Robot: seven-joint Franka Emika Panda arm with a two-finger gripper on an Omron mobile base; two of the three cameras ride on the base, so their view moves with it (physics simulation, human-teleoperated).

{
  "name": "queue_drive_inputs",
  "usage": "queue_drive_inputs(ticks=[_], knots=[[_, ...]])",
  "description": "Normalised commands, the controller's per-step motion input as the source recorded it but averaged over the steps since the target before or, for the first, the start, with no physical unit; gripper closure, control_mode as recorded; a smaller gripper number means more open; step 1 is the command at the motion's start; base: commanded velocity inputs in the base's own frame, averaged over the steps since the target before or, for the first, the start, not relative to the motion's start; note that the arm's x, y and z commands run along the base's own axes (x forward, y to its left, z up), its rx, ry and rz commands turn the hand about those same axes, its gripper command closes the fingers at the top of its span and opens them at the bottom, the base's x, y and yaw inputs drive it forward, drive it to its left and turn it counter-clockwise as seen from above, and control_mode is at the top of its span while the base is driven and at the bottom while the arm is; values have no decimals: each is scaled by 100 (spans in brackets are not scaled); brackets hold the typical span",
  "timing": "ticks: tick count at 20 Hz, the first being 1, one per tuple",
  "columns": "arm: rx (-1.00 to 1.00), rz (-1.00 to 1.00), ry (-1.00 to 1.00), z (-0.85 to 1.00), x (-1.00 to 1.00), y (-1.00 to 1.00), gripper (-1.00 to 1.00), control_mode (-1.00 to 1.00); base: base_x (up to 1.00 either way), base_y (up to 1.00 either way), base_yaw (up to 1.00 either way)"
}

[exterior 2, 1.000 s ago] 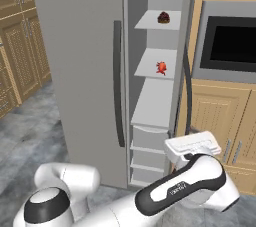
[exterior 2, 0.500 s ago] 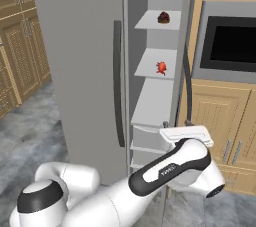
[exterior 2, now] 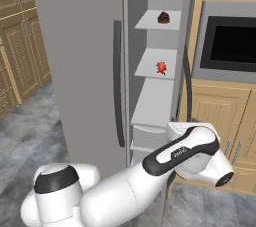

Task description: There's a fish in the fridge that needs to be moved to the freezer for freezing. Pick up the fish from the fridge, place it on any shelf in the freezer, and close the fridge and freezer doors when done.

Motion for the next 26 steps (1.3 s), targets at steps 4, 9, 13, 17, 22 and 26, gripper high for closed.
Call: queue_drive_inputs(ticks=[4, 9, 13, 17, 22, 26], knots=[[2, 6, 11, -4, 15, -26, -100, -100, 0, 0, 0], [1, 10, 11, -17, 9, -9, -100, -100, 0, 0, 0], [0, 6, 8, -45, 5, 19, -100, -100, 0, 0, 0], [0, 5, 0, -38, 12, 28, -100, -100, 0, 0, 0], [0, 2, 0, -12, 34, 5, -100, -100, 0, 0, 0], [3, 5, 0, -7, 44, -3, -100, -100, 0, 0, 0]])
